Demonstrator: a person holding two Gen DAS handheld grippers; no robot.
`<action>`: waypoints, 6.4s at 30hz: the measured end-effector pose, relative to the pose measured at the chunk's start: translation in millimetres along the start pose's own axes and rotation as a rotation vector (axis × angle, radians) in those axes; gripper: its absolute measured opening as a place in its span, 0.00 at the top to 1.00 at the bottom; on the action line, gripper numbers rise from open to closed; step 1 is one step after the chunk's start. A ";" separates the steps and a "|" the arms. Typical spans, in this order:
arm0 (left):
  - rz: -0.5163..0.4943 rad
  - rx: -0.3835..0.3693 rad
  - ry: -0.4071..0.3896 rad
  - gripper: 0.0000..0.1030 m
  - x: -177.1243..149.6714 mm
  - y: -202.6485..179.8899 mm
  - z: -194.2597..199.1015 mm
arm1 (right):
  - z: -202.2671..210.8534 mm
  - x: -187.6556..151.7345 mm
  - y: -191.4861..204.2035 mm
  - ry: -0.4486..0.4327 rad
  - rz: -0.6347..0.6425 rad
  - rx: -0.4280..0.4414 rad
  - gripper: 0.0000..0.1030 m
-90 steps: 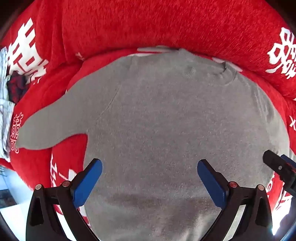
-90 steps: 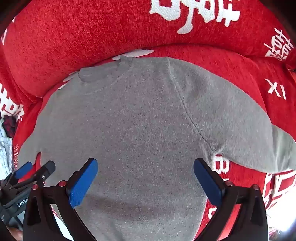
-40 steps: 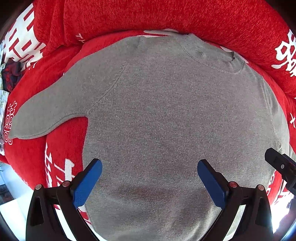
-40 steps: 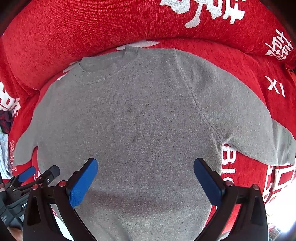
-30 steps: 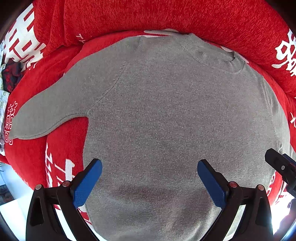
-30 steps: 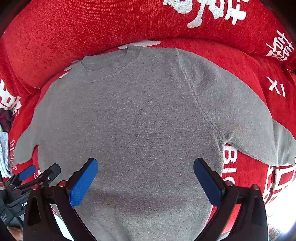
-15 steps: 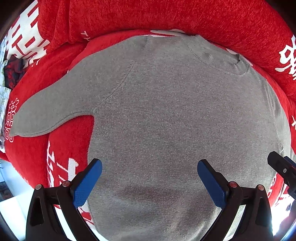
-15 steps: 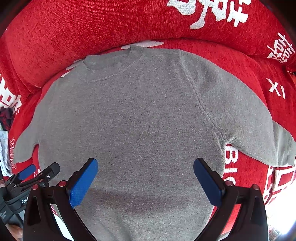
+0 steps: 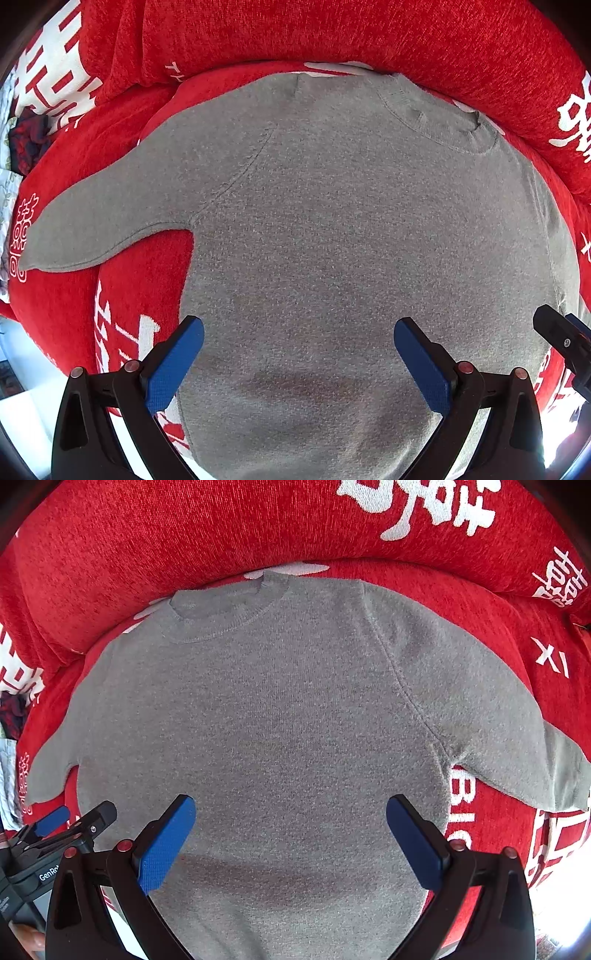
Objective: Fold small clothes
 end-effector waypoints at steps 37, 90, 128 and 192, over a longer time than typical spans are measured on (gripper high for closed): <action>0.001 -0.044 -0.009 0.00 4.4 13.5 -3.9 | -5.1 -7.4 20.6 0.017 0.023 -0.007 0.00; 0.945 -0.417 -0.353 0.88 58.1 361.8 -99.6 | -54.6 -58.8 201.6 0.149 0.326 0.099 0.00; -0.288 -0.360 -0.388 0.27 63.8 -130.9 52.6 | 17.6 -29.3 -64.6 -0.100 -0.205 0.102 0.00; 0.007 -0.120 -0.181 0.90 69.7 90.1 35.4 | -6.0 5.7 -103.6 -0.184 -0.357 0.104 0.61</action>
Point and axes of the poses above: each gripper's, at about its wrist camera, not at the fingertips, and z roughly against the way its jaws point, y to its left, x to its top, the point moved 10 cm from there along -z, roughly the way its jaws point, and after that the axes turned 8 degrees about x, right-handed, at the moved point
